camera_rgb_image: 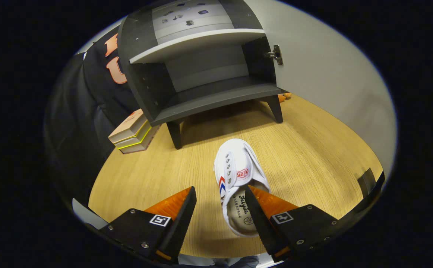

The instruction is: Open the shoe cabinet door, grab the shoes and put them into the shoe cabinet, then close the shoe cabinet door.

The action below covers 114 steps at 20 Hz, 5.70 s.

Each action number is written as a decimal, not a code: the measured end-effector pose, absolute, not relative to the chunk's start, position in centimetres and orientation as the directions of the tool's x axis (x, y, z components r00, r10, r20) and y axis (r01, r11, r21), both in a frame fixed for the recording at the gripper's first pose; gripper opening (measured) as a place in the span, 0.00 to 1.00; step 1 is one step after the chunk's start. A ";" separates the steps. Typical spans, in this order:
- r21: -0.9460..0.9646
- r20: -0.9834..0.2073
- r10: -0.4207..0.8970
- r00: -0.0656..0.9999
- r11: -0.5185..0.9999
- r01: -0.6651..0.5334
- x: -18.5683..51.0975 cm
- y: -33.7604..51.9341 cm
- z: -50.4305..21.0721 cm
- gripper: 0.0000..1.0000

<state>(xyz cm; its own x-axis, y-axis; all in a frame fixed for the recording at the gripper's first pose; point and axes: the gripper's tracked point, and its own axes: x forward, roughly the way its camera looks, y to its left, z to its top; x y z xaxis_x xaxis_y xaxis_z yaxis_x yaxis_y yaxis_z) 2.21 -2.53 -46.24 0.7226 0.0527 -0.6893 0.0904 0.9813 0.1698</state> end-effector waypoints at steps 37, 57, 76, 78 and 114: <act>-0.023 -0.352 0.201 0.914 0.974 -0.223 15.9 0.2 -12.6 0.00; -0.077 -0.524 0.087 0.847 0.986 -0.149 37.8 0.5 -18.9 0.11; -0.033 -0.240 0.129 0.962 0.989 -0.141 18.2 1.1 -5.8 0.25; -0.047 -0.230 0.106 0.968 0.992 -0.120 13.9 0.1 -5.3 0.25; 0.058 -0.150 -0.080 0.985 0.994 0.089 -5.1 -28.9 -0.8 0.72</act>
